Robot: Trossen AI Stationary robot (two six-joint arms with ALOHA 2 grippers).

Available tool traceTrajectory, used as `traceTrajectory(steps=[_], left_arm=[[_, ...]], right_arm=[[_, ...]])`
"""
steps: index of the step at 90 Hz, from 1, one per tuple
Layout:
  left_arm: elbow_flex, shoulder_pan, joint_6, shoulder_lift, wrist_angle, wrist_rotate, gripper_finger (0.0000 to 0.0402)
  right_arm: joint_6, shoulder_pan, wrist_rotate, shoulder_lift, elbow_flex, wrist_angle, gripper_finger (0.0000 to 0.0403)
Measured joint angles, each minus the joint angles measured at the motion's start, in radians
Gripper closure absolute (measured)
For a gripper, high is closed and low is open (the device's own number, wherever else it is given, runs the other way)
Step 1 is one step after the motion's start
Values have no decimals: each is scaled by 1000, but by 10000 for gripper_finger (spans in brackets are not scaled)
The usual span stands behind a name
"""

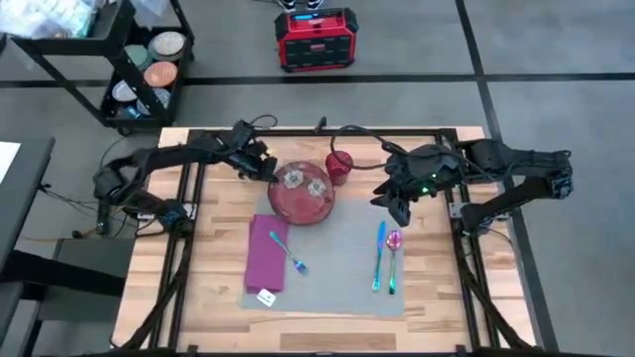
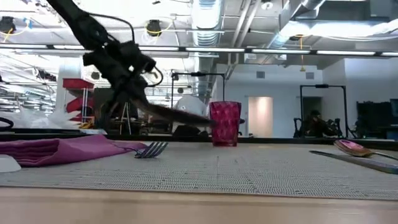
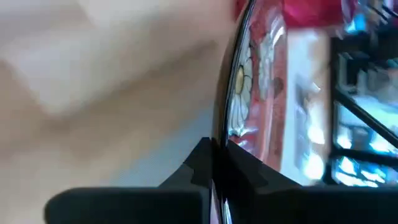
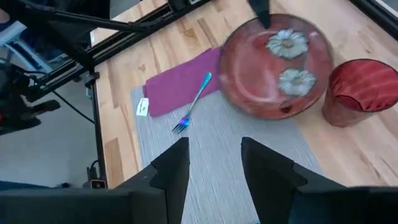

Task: Set table place
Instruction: Put the red plate on the center of the gray place mat

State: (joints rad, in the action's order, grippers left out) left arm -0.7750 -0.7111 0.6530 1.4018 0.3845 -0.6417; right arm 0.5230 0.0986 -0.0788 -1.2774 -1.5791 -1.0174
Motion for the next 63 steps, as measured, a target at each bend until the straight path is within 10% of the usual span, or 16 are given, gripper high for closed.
traceTrajectory(steps=[63], left_arm=[[-1,352,244,160,-372,70,401]], right_arm=[[0,46,0,0,0,-31,271]])
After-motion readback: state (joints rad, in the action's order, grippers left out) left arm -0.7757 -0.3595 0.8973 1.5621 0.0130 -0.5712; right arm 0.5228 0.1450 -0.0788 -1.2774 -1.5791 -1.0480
